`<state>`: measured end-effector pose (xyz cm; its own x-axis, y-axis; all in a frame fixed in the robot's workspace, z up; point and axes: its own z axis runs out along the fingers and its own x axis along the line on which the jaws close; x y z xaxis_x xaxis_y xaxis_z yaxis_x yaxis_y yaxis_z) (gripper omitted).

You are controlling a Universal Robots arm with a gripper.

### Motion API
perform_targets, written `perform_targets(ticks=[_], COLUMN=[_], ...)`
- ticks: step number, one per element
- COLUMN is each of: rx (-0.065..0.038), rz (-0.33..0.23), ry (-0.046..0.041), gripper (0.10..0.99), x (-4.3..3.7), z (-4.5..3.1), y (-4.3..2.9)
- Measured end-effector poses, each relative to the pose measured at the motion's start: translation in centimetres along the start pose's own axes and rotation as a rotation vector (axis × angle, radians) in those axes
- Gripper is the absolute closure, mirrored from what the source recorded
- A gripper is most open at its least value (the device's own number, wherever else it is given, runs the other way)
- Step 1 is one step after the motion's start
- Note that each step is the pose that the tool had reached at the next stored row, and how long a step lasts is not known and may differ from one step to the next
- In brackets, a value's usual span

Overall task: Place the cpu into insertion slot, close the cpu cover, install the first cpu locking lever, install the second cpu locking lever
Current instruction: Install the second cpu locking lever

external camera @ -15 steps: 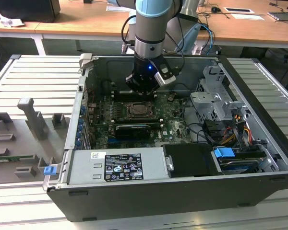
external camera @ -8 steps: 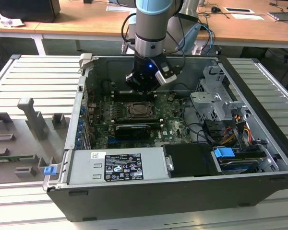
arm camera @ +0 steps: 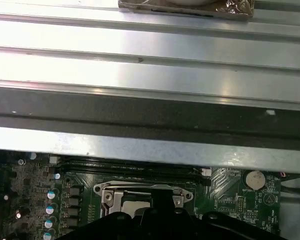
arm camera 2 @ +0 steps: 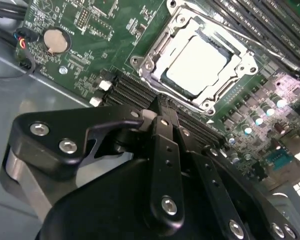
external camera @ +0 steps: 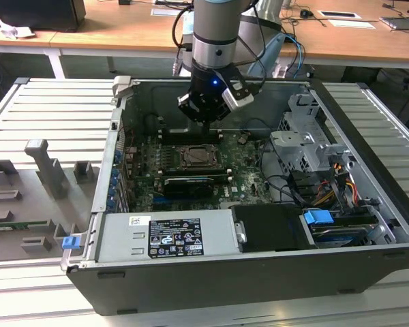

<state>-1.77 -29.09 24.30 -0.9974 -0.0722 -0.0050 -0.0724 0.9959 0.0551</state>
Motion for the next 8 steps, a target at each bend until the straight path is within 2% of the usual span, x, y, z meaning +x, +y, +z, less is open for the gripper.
perform_targets(ticks=[1, 3, 8], rx=[0.000, 0.000, 0.000], rz=[0.000, 0.002, 0.018], ry=[0.0000, -0.0001, -0.0009], gripper=[0.980, 0.980, 0.980], x=[0.01, 0.09, 0.12], z=[-0.01, -0.06, -0.06], y=[-0.13, -1.25, -1.66])
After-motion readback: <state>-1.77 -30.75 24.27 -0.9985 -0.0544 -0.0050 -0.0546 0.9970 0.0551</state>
